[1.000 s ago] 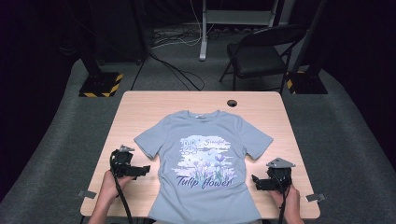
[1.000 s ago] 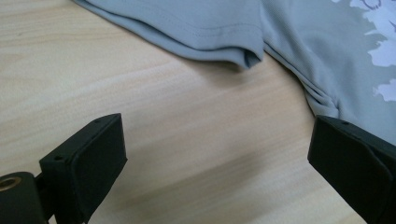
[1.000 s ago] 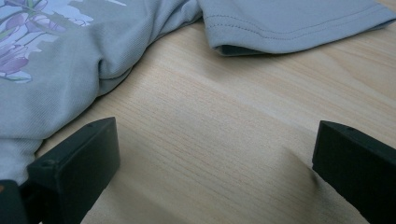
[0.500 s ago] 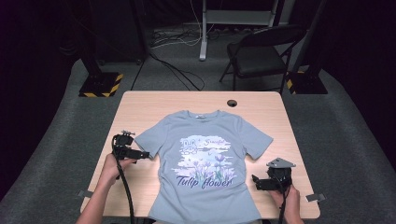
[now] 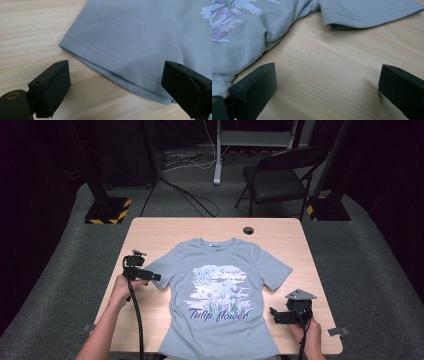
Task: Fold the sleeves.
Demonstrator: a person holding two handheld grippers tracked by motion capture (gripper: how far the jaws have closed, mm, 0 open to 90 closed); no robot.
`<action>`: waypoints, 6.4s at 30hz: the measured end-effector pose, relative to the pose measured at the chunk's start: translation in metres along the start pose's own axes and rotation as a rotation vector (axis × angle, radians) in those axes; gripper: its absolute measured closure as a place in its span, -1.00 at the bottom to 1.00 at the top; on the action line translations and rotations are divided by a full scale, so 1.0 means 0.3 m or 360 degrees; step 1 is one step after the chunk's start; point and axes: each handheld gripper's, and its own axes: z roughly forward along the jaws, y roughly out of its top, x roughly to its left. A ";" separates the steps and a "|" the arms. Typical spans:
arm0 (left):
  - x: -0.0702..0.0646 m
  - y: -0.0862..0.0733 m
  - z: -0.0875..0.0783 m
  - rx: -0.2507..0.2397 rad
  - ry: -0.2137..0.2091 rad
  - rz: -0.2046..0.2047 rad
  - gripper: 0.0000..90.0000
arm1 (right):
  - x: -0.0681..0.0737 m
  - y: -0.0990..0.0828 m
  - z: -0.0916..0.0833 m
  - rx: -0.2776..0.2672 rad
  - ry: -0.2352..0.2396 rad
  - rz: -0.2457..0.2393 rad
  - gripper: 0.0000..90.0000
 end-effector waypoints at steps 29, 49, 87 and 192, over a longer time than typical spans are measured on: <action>-0.010 -0.004 0.020 -0.0096 0.0188 0.0012 0.43 | -0.001 0.000 0.000 0.0001 0.0007 -0.0001 -0.97; -0.013 0.002 -0.007 -0.0251 0.0014 -0.0027 0.85 | -0.002 0.000 0.001 0.0004 0.0018 0.0000 -0.97; -0.217 0.184 -0.029 -0.0259 -0.0146 0.0226 0.86 | -0.004 0.001 0.002 0.0009 0.0032 0.0005 -0.97; -0.149 -0.476 -0.073 -0.0435 0.0288 0.0153 -1.00 | -0.005 0.001 0.003 0.0013 0.0048 0.0010 -0.97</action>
